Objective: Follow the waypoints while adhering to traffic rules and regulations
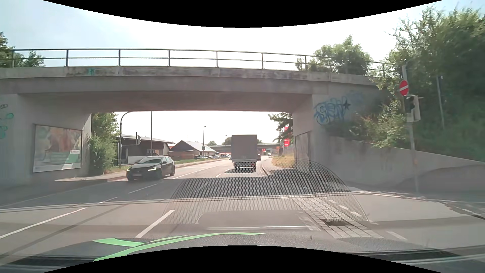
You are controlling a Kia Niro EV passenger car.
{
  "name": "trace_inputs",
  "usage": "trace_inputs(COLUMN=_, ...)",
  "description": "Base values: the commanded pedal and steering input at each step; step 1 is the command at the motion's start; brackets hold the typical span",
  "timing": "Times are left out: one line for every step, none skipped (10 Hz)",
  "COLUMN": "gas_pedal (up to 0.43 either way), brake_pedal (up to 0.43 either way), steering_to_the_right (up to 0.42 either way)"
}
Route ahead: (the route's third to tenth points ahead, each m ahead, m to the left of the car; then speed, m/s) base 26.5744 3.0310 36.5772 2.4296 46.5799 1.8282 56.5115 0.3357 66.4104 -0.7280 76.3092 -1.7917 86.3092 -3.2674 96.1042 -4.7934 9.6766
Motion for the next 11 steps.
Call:
trace_inputs(gas_pedal=0.228, brake_pedal=0.0, steering_to_the_right=0.004)
trace_inputs(gas_pedal=0.228, brake_pedal=0.0, steering_to_the_right=0.006)
trace_inputs(gas_pedal=0.228, brake_pedal=0.0, steering_to_the_right=0.007)
trace_inputs(gas_pedal=0.228, brake_pedal=0.0, steering_to_the_right=0.008)
trace_inputs(gas_pedal=0.228, brake_pedal=0.0, steering_to_the_right=0.01)
trace_inputs(gas_pedal=0.228, brake_pedal=0.0, steering_to_the_right=0.01)
trace_inputs(gas_pedal=0.228, brake_pedal=0.0, steering_to_the_right=0.01)
trace_inputs(gas_pedal=0.228, brake_pedal=0.0, steering_to_the_right=0.01)
trace_inputs(gas_pedal=0.209, brake_pedal=0.0, steering_to_the_right=0.01)
trace_inputs(gas_pedal=0.209, brake_pedal=0.0, steering_to_the_right=0.01)
trace_inputs(gas_pedal=0.197, brake_pedal=0.0, steering_to_the_right=0.01)
